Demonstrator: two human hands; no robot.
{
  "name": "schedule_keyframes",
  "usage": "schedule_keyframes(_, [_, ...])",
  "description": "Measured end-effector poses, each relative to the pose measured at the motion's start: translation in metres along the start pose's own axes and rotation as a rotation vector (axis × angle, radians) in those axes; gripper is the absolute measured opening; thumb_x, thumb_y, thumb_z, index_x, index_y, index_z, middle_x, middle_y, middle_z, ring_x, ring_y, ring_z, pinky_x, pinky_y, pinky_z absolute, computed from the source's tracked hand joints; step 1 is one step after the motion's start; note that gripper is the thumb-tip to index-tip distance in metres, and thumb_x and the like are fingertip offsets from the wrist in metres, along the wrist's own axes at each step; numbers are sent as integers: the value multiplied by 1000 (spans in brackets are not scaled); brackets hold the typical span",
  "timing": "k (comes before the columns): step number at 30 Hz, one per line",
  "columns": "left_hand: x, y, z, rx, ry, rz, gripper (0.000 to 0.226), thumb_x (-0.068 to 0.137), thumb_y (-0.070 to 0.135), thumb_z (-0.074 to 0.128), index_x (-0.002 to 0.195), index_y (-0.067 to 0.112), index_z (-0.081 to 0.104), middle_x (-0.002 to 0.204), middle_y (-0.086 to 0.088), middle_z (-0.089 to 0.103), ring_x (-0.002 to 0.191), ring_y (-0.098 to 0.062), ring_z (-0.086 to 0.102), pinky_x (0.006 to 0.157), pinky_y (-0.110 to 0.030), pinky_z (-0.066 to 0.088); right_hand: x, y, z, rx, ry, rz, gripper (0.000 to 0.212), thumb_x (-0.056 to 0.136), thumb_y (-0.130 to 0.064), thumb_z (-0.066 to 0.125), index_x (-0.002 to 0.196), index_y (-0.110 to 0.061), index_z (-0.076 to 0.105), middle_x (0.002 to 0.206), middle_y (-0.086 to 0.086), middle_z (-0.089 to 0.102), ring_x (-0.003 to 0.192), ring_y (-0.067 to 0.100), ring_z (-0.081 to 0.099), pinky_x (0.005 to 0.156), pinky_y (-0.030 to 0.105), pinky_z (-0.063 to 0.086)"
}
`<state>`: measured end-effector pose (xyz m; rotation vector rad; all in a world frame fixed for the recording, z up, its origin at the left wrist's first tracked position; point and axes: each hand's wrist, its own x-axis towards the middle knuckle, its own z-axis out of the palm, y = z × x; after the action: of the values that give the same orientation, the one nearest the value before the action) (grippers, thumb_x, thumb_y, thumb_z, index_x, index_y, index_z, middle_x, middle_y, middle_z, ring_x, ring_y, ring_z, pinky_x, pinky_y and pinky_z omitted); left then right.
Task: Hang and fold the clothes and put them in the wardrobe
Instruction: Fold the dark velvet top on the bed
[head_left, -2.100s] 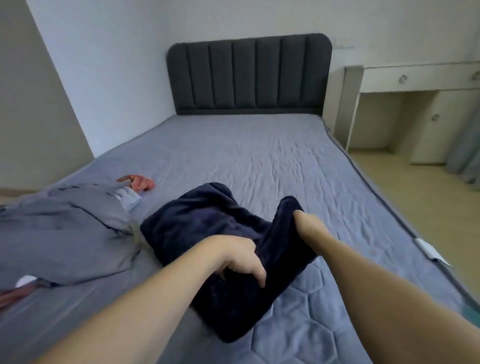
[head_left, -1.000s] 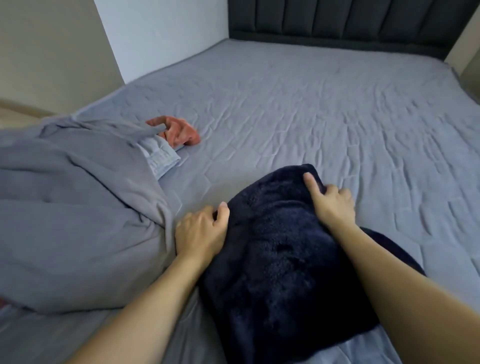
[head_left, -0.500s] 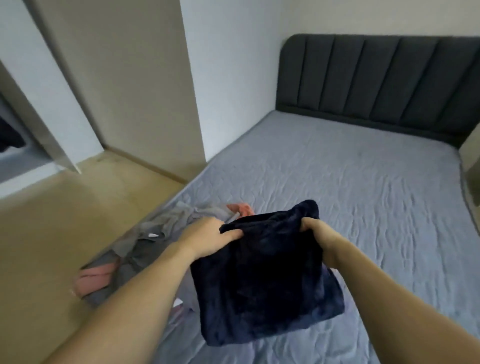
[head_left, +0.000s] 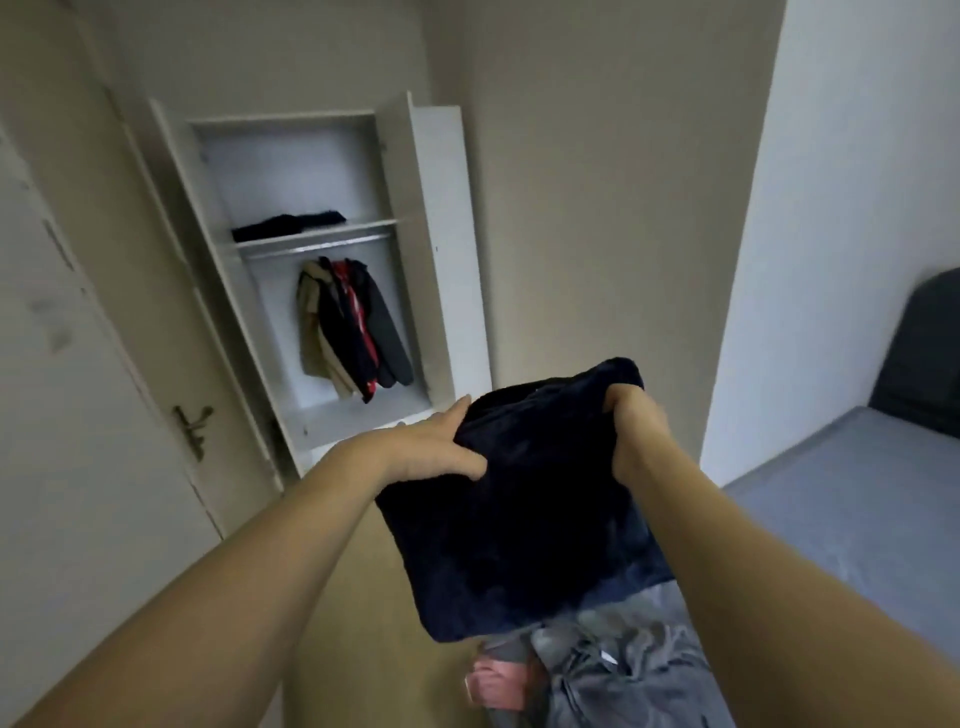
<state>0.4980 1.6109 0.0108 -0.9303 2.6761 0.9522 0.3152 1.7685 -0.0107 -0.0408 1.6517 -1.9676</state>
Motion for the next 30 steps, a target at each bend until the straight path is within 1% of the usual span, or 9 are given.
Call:
schedule_keyframes(2, [11,-19,-30,24,162,25,93,57,50,64,143,39,33,143,7,44,126,-22,48,104,-40,44,12,-10,51,-1,-43,36,29,58,-11,49,85,-9,59,78,7,55,70,25,53,56,29,43])
schedule_keyframes(4, [32,-37,-58,58,335,40,50,61,39,60,109,28,60,112,1,64,98,-19,62,88,-41,54,31,-14,99,9,-92,68,34,59,-11,49,90,-10,63,83,7,61,72,27,58,60,30,48])
schedule_keyframes(7, [75,-66,-99,110,490,-3,21,69,25,51,88,26,59,87,3,63,79,-16,60,73,-35,54,70,-18,168,25,-163,74,34,68,-11,49,98,-10,65,87,9,66,71,28,62,53,29,51])
schedule_keyframes(10, [125,-92,-149,192,615,-34,13,73,23,50,83,25,58,83,4,60,74,-18,57,67,-33,51,123,-25,233,20,-225,-2,42,79,-24,52,117,-11,62,103,8,68,87,28,66,66,34,56])
schedule_keyframes(12, [159,-108,-193,222,668,-66,11,75,24,49,82,23,58,84,2,59,74,-20,57,64,-32,48,160,-37,280,-47,-237,-147,41,82,-30,50,117,-10,57,99,6,65,87,25,63,67,33,53])
schedule_keyframes(14, [188,-124,-239,253,690,-110,12,78,24,49,84,20,59,85,0,59,74,-21,56,63,-31,45,191,-50,331,-164,-219,-327,40,86,-29,46,119,-7,53,96,6,61,85,24,60,68,33,49])
schedule_keyframes(17, [230,-149,-306,310,748,-154,9,79,20,48,83,19,56,80,1,55,69,-19,52,56,-29,35,233,-65,406,-229,-223,-462,42,92,-23,39,129,-6,46,107,9,58,93,26,57,80,38,47])
schedule_keyframes(21, [292,-192,-380,373,768,-172,10,83,19,46,85,17,55,85,0,56,75,-21,54,56,-30,34,290,-71,497,-192,-266,-459,41,93,-15,37,132,-10,44,122,9,57,106,28,56,96,44,47])
schedule_keyframes(30, [483,-313,-542,431,868,-121,20,87,17,45,69,26,45,79,4,54,71,-17,49,55,-28,32,466,-75,718,-109,-257,-498,35,101,-25,41,131,-7,46,127,13,57,116,32,54,102,47,44])
